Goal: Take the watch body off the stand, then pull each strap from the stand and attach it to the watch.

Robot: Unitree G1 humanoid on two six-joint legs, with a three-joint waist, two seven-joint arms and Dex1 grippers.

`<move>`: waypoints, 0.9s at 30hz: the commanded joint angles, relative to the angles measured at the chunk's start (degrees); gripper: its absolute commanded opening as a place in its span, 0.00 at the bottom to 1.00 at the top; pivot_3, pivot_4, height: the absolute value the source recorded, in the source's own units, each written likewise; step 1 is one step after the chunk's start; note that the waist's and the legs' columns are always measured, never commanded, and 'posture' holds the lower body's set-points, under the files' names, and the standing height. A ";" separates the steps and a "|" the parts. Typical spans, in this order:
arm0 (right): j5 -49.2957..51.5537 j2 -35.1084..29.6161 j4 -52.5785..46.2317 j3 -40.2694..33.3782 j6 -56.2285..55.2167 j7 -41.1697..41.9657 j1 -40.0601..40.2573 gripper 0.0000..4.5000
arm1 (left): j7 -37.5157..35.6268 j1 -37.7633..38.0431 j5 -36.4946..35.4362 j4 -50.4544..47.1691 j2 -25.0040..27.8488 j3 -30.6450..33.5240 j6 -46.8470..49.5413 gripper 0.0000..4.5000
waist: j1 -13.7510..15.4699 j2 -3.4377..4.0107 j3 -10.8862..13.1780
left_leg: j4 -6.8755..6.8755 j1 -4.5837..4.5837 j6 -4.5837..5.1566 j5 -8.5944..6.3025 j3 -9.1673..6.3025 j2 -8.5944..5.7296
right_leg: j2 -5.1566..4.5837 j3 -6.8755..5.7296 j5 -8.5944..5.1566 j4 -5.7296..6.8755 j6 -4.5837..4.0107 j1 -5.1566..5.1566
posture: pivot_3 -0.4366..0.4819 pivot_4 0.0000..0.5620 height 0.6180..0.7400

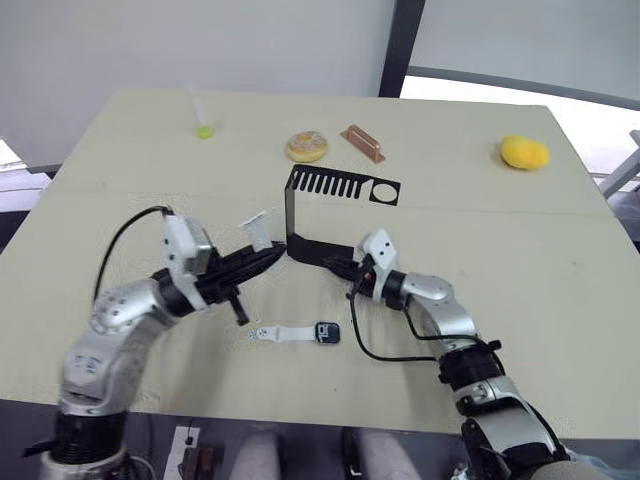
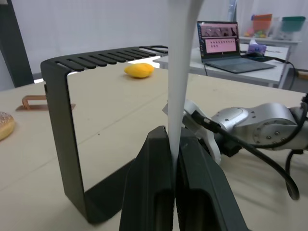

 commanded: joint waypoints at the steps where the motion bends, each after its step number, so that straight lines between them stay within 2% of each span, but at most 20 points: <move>1: 9.73 -3.57 -14.70 -4.83 4.74 4.27 4.64 0.00 | -7.13 -3.11 -5.51 4.17 5.66 2.41 6.37 0.01 | 0.10 0.05 0.03 | 0.00 -0.04 0.02 -0.01 -0.02 -0.02 | -0.02 -0.01 0.00 -0.02 0.00 0.00 | 0.48 0.27 1.00; 3: 15.47 -6.91 -23.38 -7.13 9.95 5.56 9.69 0.00 | -10.07 -5.10 -7.12 5.54 7.92 0.92 9.84 0.01 | 0.61 0.06 0.04 | -0.02 -0.07 0.08 -0.06 -0.05 -0.05 | -0.08 -0.04 0.00 -0.10 0.01 0.00 | 0.48 0.27 1.00; 6: 26.37 -11.06 -34.47 -11.92 20.73 3.12 17.34 0.00 | -12.49 -8.11 -11.43 6.00 9.63 -2.38 18.55 0.01 | 1.09 0.06 0.03 | -0.15 -0.07 0.06 -0.12 -0.07 -0.03 | -0.09 -0.06 0.00 -0.24 0.01 0.02 | 0.48 0.27 1.00; 7: 29.56 -11.97 -37.20 -13.25 23.74 1.90 19.47 0.06 | -13.25 -8.76 -12.22 5.91 9.86 -3.49 20.52 0.00 | 1.13 0.06 0.03 | -0.24 -0.07 0.06 -0.12 -0.08 -0.02 | -0.09 -0.06 0.00 -0.28 0.01 0.02 | 0.48 0.27 1.00; 9: 35.94 -12.99 -42.62 -15.78 28.68 -1.14 24.04 0.20 | -14.25 -10.13 -14.00 5.64 10.36 -6.03 25.52 0.00 | 1.09 0.06 0.03 | -0.48 -0.02 0.03 -0.09 -0.07 -0.03 | -0.09 -0.04 0.00 -0.34 0.00 0.00 | 0.48 0.27 1.00; 11: 42.82 -13.28 -47.82 -18.36 32.72 -4.89 29.86 0.44 | -14.73 -11.79 -14.85 5.44 9.27 -9.46 29.27 0.00 | 0.87 0.06 0.04 | -0.65 0.06 -0.03 -0.03 -0.04 -0.03 | -0.06 0.01 -0.01 -0.37 -0.02 -0.01 | 0.48 0.27 1.00; 12: 46.24 -12.92 -49.52 -19.22 34.48 -7.34 32.01 0.53 | -14.87 -12.34 -14.50 5.40 8.78 -10.98 30.12 0.00 | 0.88 0.06 0.04 | -0.71 0.09 -0.05 0.01 -0.04 -0.02 | -0.03 0.02 -0.02 -0.36 -0.03 -0.01 | 0.48 0.27 1.00; 16: 57.97 -9.16 -53.03 -19.11 37.29 -16.56 36.30 0.95 | -13.26 -14.63 -12.69 6.74 4.34 -15.30 31.48 0.00 | 0.60 0.05 0.04 | -0.70 0.13 -0.07 0.09 -0.02 -0.02 | -0.01 0.07 -0.03 -0.31 -0.05 0.01 | 0.48 0.27 1.00; 17: 60.08 -8.67 -53.65 -18.42 37.90 -18.14 36.84 0.99 | -13.06 -15.12 -12.82 6.94 3.42 -15.86 32.19 0.00 | 0.57 0.05 0.04 | -0.71 0.13 -0.06 0.12 -0.02 -0.04 | -0.02 0.08 -0.03 -0.30 -0.05 0.01 | 0.48 0.27 1.00; 22: 61.43 -5.47 -56.45 -12.21 37.86 -23.88 36.54 0.99 | -10.37 -18.68 -14.85 8.67 -3.12 -17.62 37.69 0.00 | 0.53 0.04 0.04 | -0.70 0.10 -0.06 0.12 -0.04 -0.05 | 0.00 0.07 -0.03 -0.32 -0.04 -0.01 | 0.48 0.27 1.00; 27: 62.13 -2.60 -55.84 -7.84 37.20 -28.00 33.31 0.99 | -10.45 -20.13 -14.61 8.50 -5.10 -19.37 40.89 0.00 | 0.41 0.04 0.04 | -0.70 0.09 -0.10 0.15 -0.03 -0.06 | 0.02 0.09 -0.03 -0.31 -0.04 -0.05 | 0.48 0.27 1.00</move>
